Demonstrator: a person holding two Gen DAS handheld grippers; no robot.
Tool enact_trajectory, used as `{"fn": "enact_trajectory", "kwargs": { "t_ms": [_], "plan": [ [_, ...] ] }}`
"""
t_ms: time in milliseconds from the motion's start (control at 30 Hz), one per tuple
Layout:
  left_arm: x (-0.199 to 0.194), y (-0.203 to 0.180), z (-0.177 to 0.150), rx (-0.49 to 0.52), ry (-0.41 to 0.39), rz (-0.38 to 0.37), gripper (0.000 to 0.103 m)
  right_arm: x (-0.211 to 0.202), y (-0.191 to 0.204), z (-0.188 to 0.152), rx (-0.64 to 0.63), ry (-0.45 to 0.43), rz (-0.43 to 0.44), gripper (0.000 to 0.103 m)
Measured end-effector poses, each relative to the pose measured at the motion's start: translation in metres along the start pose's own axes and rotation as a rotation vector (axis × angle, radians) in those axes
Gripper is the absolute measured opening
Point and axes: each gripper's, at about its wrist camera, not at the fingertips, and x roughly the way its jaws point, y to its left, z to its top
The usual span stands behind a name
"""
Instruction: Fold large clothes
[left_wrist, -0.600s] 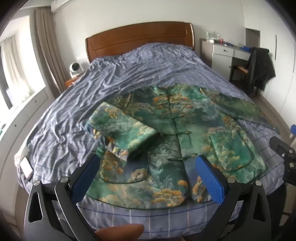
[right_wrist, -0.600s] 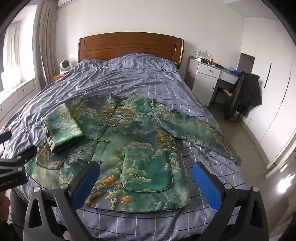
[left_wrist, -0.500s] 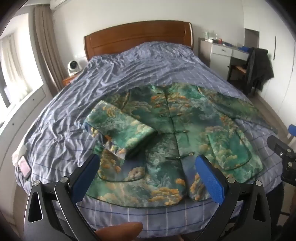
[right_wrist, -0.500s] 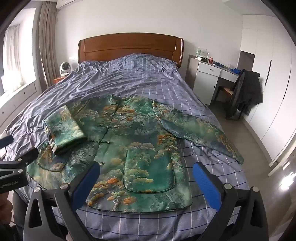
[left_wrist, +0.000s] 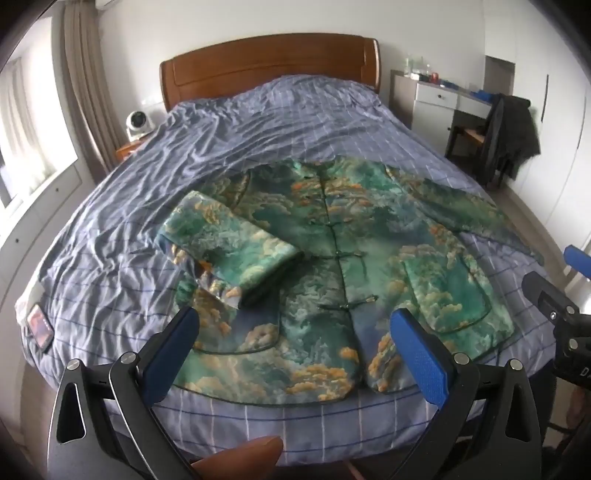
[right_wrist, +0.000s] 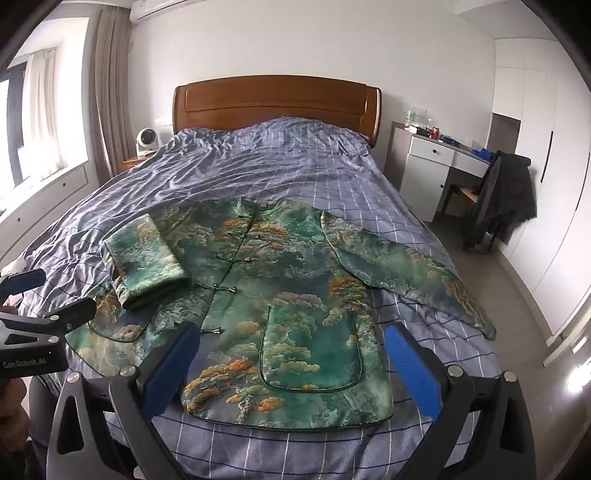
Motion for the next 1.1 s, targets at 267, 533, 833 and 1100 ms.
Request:
{"fn": "enact_trajectory", "kwargs": {
  "t_ms": [267, 533, 833, 1100],
  "plan": [
    [-0.002, -0.001, -0.002, 0.015, -0.002, 0.031, 0.103, -0.001, 0.001, 0.001, 0.014, -0.009, 0.061, 0.102],
    [-0.004, 0.0, -0.001, 0.016, 0.0, 0.032, 0.103, 0.0, 0.005, 0.0, 0.008, 0.014, 0.08, 0.102],
    [-0.008, -0.001, 0.0, 0.025, 0.002, 0.026, 0.103, 0.002, 0.005, -0.003, 0.005, 0.039, 0.06, 0.102],
    [-0.015, -0.002, 0.001, 0.037, -0.018, 0.023, 0.103, 0.001, 0.007, -0.004, 0.001, 0.041, 0.064, 0.102]
  ]
}}
